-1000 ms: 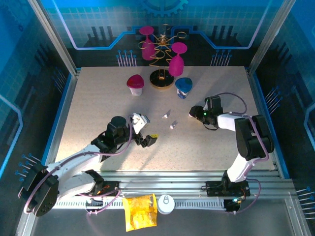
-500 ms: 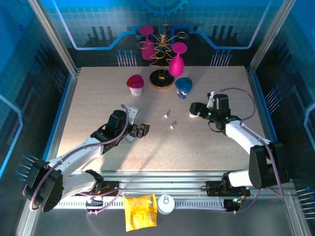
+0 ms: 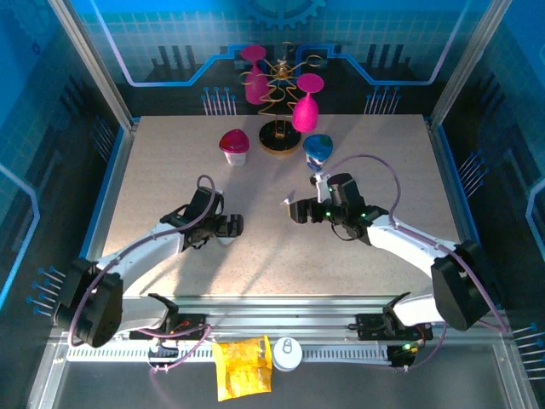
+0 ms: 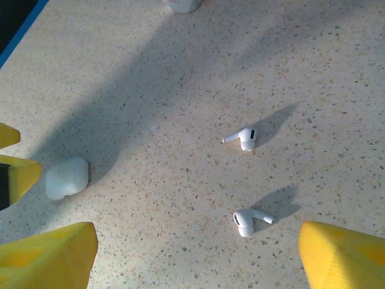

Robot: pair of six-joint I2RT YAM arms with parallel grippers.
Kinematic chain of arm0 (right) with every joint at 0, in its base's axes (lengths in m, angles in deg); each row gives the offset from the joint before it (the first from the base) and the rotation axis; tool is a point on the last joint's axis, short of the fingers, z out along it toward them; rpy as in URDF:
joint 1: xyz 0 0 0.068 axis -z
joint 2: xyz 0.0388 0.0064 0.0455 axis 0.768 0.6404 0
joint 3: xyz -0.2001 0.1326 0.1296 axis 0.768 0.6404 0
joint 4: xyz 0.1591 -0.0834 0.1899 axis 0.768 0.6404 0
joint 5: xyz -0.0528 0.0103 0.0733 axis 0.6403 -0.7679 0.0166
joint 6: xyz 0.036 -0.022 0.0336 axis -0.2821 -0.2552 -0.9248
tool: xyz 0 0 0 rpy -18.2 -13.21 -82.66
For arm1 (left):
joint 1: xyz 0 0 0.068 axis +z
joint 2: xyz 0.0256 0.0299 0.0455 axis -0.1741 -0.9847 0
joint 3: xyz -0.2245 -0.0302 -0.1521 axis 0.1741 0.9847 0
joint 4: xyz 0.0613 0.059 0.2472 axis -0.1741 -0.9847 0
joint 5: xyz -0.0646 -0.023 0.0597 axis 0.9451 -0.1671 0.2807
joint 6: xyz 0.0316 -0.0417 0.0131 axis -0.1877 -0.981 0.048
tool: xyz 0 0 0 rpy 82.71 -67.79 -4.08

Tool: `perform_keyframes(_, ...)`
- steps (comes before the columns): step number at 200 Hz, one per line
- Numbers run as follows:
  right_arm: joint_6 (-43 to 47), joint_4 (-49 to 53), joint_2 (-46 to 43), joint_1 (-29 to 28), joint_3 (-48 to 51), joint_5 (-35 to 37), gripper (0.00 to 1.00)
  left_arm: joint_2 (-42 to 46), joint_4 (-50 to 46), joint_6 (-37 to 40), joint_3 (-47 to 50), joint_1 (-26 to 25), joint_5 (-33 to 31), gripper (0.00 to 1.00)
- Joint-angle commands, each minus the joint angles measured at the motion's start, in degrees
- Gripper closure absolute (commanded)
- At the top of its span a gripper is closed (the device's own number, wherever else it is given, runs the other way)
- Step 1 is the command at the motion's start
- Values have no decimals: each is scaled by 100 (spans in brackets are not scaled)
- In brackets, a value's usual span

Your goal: Insert wireless bluetooth earbuds into charging case

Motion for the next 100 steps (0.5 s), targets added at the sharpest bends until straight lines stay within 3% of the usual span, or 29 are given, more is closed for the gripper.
perform_keyframes(1, 139, 34, 89, -112, -241, 167, 13, -395, -367, -140, -338, 51, 194, 5)
perform_keyframes(18, 148, 71, 70, -124, -247, 195, 13, -706, -472, -148, -508, 42, 325, 11)
perform_keyframes(52, 156, 82, -10, -125, -140, 325, 13, -1317, -561, -101, -723, 11, 744, 11)
perform_keyframes(100, 198, 105, -4, -117, -104, 392, 13, -1860, -927, -61, -1095, -358, 636, 15)
